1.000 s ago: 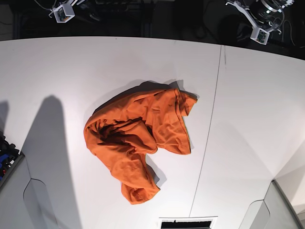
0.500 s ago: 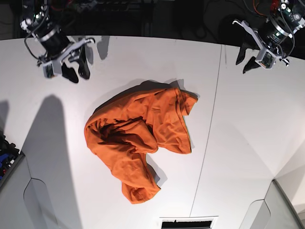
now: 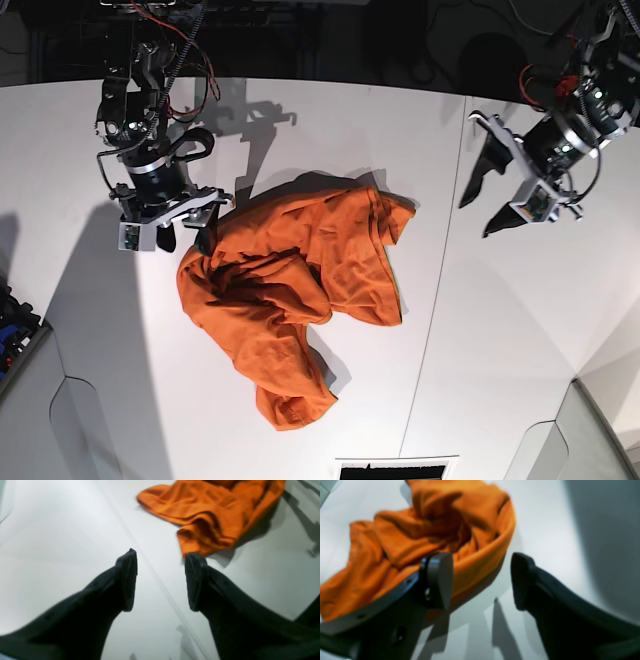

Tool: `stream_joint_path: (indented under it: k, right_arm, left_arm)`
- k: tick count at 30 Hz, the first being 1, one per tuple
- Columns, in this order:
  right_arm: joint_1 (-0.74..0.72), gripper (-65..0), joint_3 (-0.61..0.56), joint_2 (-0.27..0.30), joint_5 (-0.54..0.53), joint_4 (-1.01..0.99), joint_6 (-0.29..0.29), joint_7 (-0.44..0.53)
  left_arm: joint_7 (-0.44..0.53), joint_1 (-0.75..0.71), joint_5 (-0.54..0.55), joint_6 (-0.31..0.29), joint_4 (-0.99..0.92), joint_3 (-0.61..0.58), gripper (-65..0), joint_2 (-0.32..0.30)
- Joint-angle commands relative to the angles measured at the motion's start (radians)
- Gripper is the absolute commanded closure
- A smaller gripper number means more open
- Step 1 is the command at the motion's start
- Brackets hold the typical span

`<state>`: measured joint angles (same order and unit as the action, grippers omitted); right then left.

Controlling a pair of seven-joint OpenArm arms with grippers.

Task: Layout the t-shirt on the table in an organized manner, then fold the t-shirt properly
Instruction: 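Lower both grippers toward the edges of the crumpled orange t-shirt, then grasp the shirt fabric with both grippers and drag it apart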

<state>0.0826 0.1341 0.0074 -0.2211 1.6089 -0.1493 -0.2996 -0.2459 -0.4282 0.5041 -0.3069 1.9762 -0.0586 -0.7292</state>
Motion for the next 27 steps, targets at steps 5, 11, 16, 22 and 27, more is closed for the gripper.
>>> stream_joint_path:
  k: [5, 11, 16, 22, 27]
  right_arm:
    - [-0.029, -36.3, 0.003, -0.01, 0.004, -0.04, -0.002, 0.022]
    - [-0.029, -36.2, 0.004, -0.01, 0.005, -0.063, -0.003, 0.022]
    - [-0.03, -36.3, 0.004, -0.01, 0.009, -0.063, -0.003, 0.024]
    - [-0.035, -36.2, 0.011, -0.01, 0.019, -0.063, -0.003, 0.041]
    - [-0.042, -36.2, 0.011, -0.01, 0.02, -0.063, -0.003, 0.041]
  left_arm:
    - [0.021, 0.211, 0.009, 0.004, -0.142, -0.17, -33.4, 0.049]
    - [0.019, 0.429, 0.009, 0.004, -0.337, -0.339, -33.4, 0.148]
    - [0.008, 0.533, 0.02, 0.004, -0.457, -0.386, -33.4, 0.225]
    - [0.001, 0.601, 0.023, 0.003, -0.613, -0.386, -33.4, 0.305]
    - [-0.007, 0.602, 0.023, 0.004, -0.648, -0.386, -33.3, 0.316]
